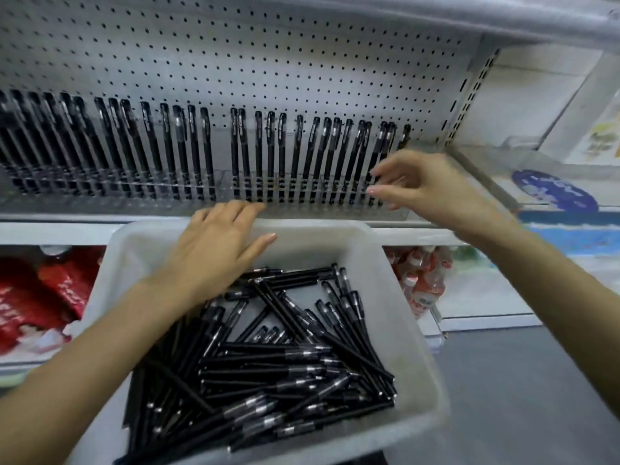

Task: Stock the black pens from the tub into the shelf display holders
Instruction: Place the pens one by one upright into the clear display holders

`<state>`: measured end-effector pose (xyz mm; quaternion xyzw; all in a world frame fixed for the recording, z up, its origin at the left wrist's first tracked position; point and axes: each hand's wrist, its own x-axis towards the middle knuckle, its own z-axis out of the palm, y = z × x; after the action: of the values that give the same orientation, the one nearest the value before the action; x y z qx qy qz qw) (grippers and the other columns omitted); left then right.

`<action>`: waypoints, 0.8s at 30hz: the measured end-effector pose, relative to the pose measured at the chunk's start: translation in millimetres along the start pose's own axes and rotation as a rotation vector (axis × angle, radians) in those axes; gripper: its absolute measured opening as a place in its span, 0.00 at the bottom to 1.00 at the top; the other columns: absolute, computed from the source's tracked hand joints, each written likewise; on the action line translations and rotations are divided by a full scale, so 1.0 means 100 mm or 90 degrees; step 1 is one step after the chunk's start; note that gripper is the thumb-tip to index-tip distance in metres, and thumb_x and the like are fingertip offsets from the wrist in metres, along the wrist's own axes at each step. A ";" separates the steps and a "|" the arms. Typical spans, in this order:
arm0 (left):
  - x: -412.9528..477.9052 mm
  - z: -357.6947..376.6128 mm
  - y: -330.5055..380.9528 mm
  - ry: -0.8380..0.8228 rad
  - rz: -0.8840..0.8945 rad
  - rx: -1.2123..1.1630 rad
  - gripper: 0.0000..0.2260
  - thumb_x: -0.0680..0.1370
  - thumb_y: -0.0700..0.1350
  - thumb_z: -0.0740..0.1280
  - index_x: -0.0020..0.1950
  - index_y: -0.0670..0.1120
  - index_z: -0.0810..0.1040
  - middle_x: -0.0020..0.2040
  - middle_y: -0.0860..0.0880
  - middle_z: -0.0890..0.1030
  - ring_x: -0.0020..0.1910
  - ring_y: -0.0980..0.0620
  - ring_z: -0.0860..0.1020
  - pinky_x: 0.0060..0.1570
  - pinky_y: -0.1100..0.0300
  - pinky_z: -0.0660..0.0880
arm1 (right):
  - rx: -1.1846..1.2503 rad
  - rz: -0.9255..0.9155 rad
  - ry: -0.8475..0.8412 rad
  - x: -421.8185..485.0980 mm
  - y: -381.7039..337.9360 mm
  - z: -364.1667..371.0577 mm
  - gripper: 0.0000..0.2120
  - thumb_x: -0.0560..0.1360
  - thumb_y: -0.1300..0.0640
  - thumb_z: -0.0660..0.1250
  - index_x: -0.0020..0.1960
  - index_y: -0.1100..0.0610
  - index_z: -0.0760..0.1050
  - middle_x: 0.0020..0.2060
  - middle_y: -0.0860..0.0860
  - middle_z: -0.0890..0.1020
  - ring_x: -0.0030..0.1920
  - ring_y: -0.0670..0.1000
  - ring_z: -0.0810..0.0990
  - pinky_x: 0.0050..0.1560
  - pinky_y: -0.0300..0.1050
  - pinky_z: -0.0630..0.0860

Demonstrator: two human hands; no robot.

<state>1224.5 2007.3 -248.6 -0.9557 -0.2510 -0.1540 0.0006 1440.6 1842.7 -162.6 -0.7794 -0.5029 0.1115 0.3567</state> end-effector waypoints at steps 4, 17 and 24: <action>-0.07 0.03 -0.11 0.004 -0.020 0.006 0.36 0.75 0.67 0.39 0.69 0.47 0.69 0.60 0.48 0.76 0.61 0.47 0.72 0.63 0.51 0.61 | 0.013 0.053 -0.189 -0.26 -0.02 0.65 0.13 0.70 0.51 0.72 0.52 0.56 0.77 0.43 0.49 0.81 0.42 0.46 0.80 0.45 0.39 0.80; -0.11 0.08 -0.10 -0.001 -0.024 -0.006 0.33 0.77 0.66 0.41 0.70 0.47 0.68 0.58 0.48 0.76 0.60 0.47 0.71 0.63 0.52 0.60 | 0.020 0.156 -0.294 -0.43 0.34 1.46 0.12 0.65 0.52 0.78 0.35 0.50 0.74 0.31 0.46 0.78 0.31 0.42 0.74 0.39 0.36 0.71; -0.11 0.00 -0.06 -0.023 -0.034 -0.050 0.32 0.75 0.64 0.43 0.71 0.49 0.66 0.62 0.50 0.72 0.63 0.50 0.67 0.66 0.53 0.56 | 0.061 0.154 -0.312 -0.40 0.31 1.31 0.07 0.72 0.58 0.73 0.36 0.52 0.78 0.33 0.49 0.81 0.34 0.42 0.76 0.39 0.33 0.72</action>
<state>1213.0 2007.0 -252.2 -0.9506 -0.2701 -0.1463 -0.0452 1373.9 1859.1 -284.6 -0.7657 -0.4714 0.3623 0.2452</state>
